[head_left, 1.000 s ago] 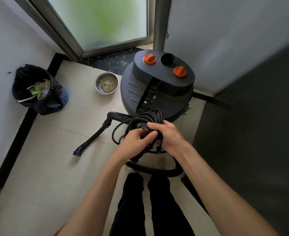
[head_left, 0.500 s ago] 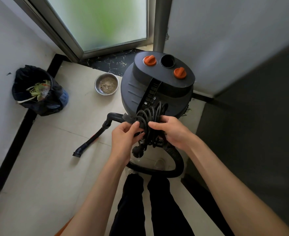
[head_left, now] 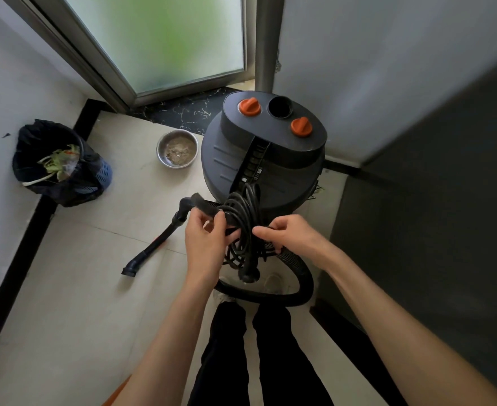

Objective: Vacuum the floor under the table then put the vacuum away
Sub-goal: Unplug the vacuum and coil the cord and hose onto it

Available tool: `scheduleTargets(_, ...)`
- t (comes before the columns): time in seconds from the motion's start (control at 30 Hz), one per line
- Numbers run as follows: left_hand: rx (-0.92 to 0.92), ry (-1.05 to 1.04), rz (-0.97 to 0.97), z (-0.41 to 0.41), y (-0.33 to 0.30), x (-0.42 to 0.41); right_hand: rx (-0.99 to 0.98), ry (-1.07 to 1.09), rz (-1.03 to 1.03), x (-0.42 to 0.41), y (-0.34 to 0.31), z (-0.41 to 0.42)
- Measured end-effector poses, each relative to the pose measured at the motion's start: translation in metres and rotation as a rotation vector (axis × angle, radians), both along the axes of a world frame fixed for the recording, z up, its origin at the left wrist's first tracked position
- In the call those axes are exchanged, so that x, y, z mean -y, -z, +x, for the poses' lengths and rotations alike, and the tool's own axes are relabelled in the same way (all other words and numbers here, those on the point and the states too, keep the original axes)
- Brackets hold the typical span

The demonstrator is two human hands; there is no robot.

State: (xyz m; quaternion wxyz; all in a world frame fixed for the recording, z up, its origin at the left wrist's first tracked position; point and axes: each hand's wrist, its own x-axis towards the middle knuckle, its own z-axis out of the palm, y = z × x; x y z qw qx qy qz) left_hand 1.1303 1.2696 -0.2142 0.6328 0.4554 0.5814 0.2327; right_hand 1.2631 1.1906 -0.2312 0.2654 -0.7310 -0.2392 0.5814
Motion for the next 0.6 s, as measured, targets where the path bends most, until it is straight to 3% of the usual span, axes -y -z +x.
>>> scheduleTargets(0.13, -0.250, 0.347, 0.515, -0.003, 0.004, 0.000, -0.170, 0.189, 0.080, 0.000, -0.004, 0.002)
scheduleTargets(0.3, -0.293, 0.579, 0.868, 0.000, 0.002, 0.000, -0.455, 0.151, 0.118, -0.002, -0.015, 0.009)
scheduleTargets(0.43, -0.305, 0.686, 1.030, 0.003, 0.001, -0.005, -0.559, 0.197, 0.086, -0.007, -0.018, 0.019)
scheduleTargets(0.6, -0.299, 0.809, 1.057, 0.002, 0.007, -0.005, -0.423, 0.174, 0.099, -0.007, -0.020, 0.023)
